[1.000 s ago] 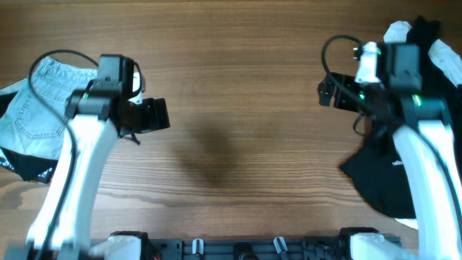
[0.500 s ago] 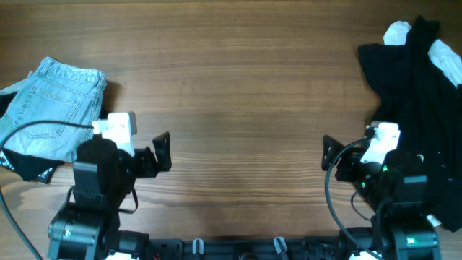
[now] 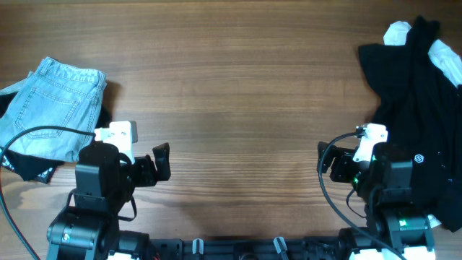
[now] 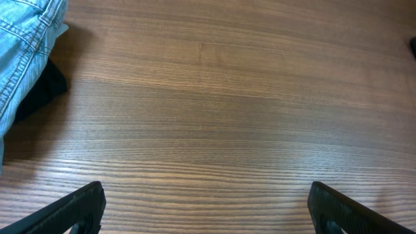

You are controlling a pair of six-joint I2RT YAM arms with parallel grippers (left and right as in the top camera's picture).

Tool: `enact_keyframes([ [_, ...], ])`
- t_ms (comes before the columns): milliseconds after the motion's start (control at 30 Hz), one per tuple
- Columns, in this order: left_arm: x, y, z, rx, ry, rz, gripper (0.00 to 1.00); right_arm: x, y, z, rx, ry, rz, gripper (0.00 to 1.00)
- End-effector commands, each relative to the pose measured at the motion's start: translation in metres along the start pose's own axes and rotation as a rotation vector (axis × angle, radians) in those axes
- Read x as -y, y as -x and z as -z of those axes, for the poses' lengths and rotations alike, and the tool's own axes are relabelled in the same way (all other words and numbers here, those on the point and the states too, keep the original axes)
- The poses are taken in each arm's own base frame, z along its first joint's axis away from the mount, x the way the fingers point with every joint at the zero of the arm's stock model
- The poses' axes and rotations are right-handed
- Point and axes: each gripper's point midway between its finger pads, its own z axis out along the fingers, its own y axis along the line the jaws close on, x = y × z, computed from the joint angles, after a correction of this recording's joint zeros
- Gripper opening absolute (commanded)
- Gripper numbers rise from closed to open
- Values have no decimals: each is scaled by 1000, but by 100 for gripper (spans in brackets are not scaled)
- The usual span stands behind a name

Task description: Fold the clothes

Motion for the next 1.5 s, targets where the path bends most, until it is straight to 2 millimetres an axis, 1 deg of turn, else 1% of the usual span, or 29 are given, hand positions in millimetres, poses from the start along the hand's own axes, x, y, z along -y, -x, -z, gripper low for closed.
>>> enact_keyframes([
  [0, -2, -3, -2, -7, 12, 3, 100, 5, -6, -8, -39, -26, -16, 100],
  [33, -2, -3, -2, -8, 12, 3, 100, 4, -7, -8, -38, -24, -14, 100],
  [200, -2, -3, -2, -8, 12, 3, 100, 1, 0, 6, 38, -3, -6, 100],
  [300, -2, -3, -2, -8, 12, 3, 100, -1, 5, 15, 93, 12, -2, 100],
  [367, -2, -3, -2, -7, 12, 3, 100, -3, 8, 26, 157, 29, 4, 100],
  [433, -2, -3, -2, -8, 12, 3, 100, -2, 7, 31, 200, 34, 8, 100],
  [467, -2, -3, -2, -8, 12, 3, 100, 1, 5, 33, 229, 21, 9, 100],
  [567, -2, -3, -2, -8, 12, 3, 100, 4, 0, 35, 287, 32, 8, 100],
  [633, -2, -3, -2, -8, 12, 3, 100, 2, 1, 35, 347, 53, 14, 100],
  [667, -2, -3, -2, -8, 12, 3, 100, 1, 6, 35, 407, 67, 24, 100],
  [733, -2, -3, -2, -8, 12, 3, 100, -1, 23, 38, 557, 88, 62, 99],
  [800, -2, -3, -2, -7, 12, 3, 100, -8, 45, 40, 711, 109, 130, 100],
  [867, -2, -3, -2, -8, 12, 3, 100, -12, 59, 45, 838, 119, 176, 100],
  [933, -2, -3, -2, -8, 12, 3, 100, -14, 65, 47, 935, 123, 210, 100],
  [967, -2, -3, -2, -8, 12, 3, 100, -13, 63, 43, 963, 117, 230, 100],
  [1067, -2, -3, -2, -8, 12, 3, 100, -10, 54, 30, 898, 82, 287, 100],
  [1133, -2, -3, -2, -8, 12, 3, 100, -6, 37, 11, 791, 86, 273, 100],
  [1167, -2, -3, -2, -8, 12, 3, 100, -5, 34, 7, 768, 84, 271, 100],
  [1467, -2, -3, -2, -8, 12, 3, 100, -5, 33, 7, 766, 83, 274, 100],
])
